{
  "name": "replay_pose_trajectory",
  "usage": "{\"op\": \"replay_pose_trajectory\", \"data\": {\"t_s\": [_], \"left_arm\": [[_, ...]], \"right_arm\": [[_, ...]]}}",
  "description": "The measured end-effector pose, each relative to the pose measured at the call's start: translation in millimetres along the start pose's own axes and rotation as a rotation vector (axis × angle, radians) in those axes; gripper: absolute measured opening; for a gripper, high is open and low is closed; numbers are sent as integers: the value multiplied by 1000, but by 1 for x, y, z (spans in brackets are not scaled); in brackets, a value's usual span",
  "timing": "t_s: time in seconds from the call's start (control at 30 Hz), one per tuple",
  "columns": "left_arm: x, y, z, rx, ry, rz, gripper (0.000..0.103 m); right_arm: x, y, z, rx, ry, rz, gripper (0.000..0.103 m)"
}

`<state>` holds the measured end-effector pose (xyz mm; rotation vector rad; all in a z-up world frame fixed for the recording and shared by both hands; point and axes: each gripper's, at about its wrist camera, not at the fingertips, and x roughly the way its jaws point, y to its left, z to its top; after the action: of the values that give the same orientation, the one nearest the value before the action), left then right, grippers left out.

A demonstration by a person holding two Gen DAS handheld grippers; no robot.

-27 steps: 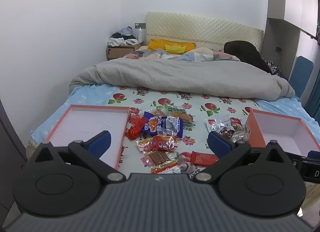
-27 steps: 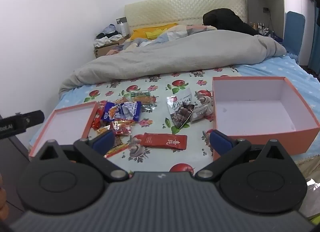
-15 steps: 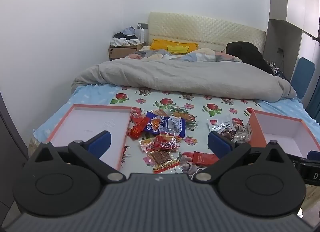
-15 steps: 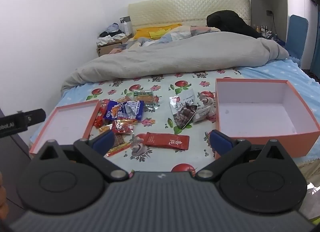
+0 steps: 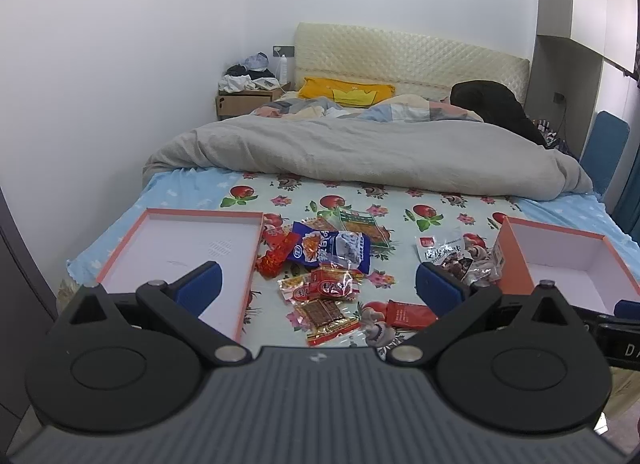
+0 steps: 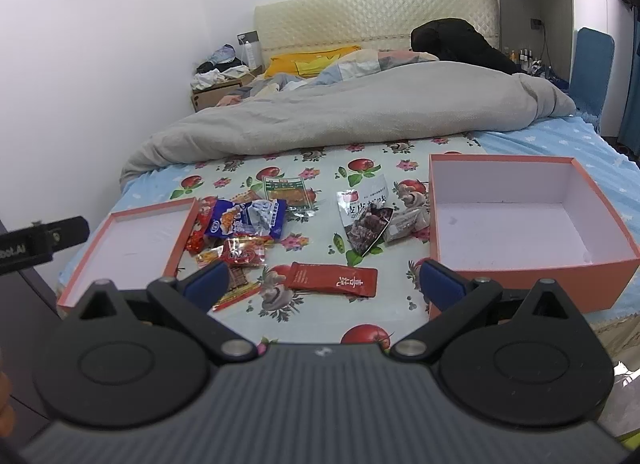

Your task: Organize snacks

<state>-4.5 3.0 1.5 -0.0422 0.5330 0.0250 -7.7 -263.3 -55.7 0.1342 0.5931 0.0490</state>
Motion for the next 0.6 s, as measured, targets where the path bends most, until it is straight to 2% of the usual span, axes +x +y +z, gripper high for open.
{"op": "replay_pose_trajectory", "data": {"t_s": [0.6], "left_arm": [[5, -2, -5, 1, 23, 2, 103]], "right_arm": [[6, 3, -4, -5, 33, -9, 103]]}}
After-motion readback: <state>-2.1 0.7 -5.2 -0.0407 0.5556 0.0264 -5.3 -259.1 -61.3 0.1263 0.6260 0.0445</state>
